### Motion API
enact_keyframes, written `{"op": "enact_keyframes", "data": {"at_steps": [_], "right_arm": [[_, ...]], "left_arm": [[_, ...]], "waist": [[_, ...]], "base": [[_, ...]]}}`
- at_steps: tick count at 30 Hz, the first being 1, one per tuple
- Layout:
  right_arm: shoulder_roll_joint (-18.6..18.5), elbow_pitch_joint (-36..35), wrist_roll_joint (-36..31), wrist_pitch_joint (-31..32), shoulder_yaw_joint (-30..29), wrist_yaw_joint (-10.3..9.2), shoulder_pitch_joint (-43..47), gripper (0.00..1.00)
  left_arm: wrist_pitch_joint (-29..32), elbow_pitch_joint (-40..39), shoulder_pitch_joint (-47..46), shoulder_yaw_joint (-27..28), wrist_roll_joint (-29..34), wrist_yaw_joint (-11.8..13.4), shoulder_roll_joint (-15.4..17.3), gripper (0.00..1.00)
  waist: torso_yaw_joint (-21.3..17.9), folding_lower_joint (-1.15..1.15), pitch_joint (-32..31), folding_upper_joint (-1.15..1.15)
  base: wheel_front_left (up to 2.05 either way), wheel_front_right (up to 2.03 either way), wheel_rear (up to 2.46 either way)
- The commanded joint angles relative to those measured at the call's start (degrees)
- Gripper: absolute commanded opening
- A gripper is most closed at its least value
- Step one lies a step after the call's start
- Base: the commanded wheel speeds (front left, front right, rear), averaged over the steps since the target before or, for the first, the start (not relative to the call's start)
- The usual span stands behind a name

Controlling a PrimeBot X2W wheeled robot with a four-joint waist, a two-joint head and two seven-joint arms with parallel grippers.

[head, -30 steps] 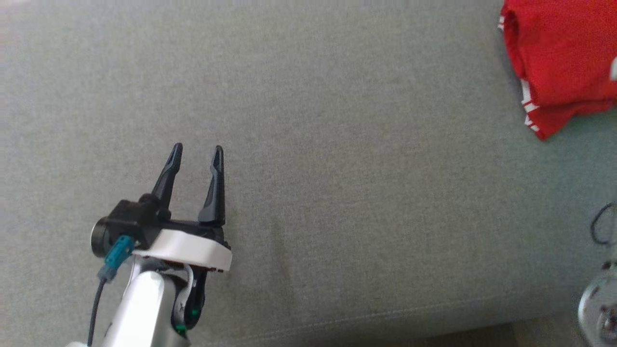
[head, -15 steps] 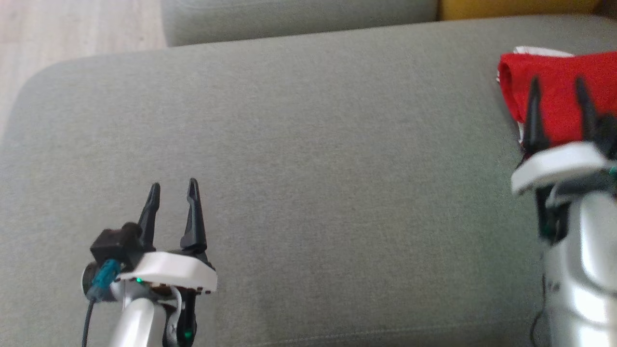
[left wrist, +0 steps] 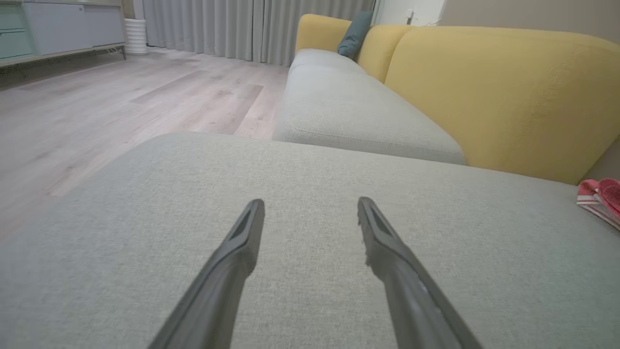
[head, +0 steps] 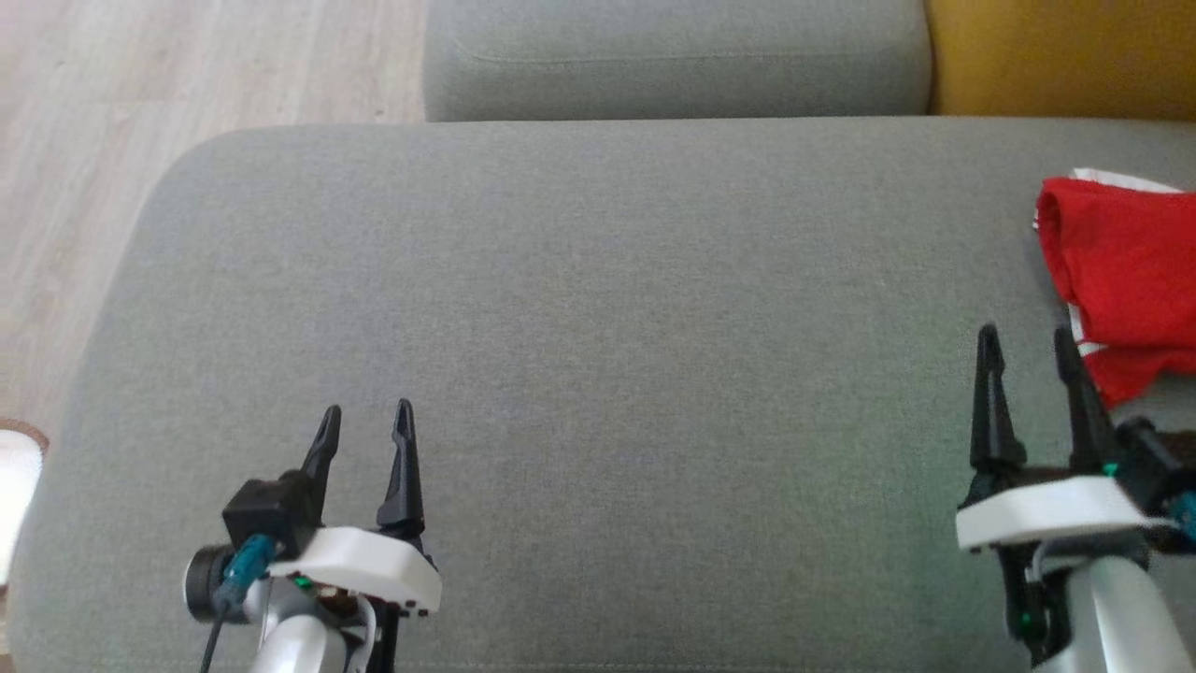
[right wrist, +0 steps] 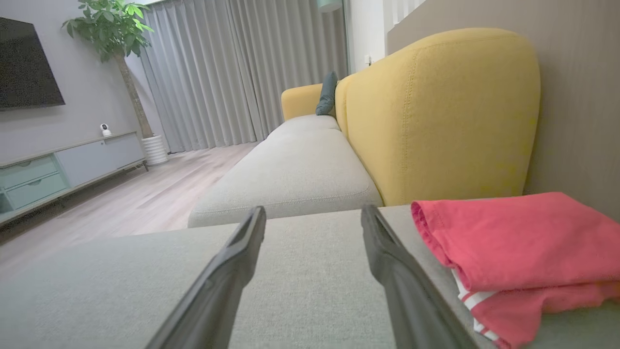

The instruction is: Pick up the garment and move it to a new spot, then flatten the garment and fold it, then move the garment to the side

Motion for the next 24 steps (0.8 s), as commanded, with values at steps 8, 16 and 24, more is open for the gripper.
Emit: {"op": "enact_keyframes", "data": {"at_steps": [8,16,24], "right_arm": [[-0.22,-1.0,0.56,-1.44,3.68,0.37,1.97,1.0],[-0.22,0.31,0.46,-1.58,5.54,0.37,2.49,1.0],[-0.22,0.45,0.4,-1.05,6.0,0.37,2.69,1.0]], "left_arm": [[-0.7,-1.24,-1.2,0.23,1.22,0.92,0.1,1.0],[-0.7,-1.07,-1.32,0.12,1.23,1.22,0.1,1.0],[-0.7,-0.62,-1.48,-0.1,1.27,1.3,0.09,1.0]], "waist": [[0.63,0.0,-0.65,0.0],[0.3,0.0,-0.76,0.0],[0.37,0.0,-0.95,0.0]], "base": [[0.0,0.0,0.0],[0.0,0.0,0.0],[0.0,0.0,0.0]]}}
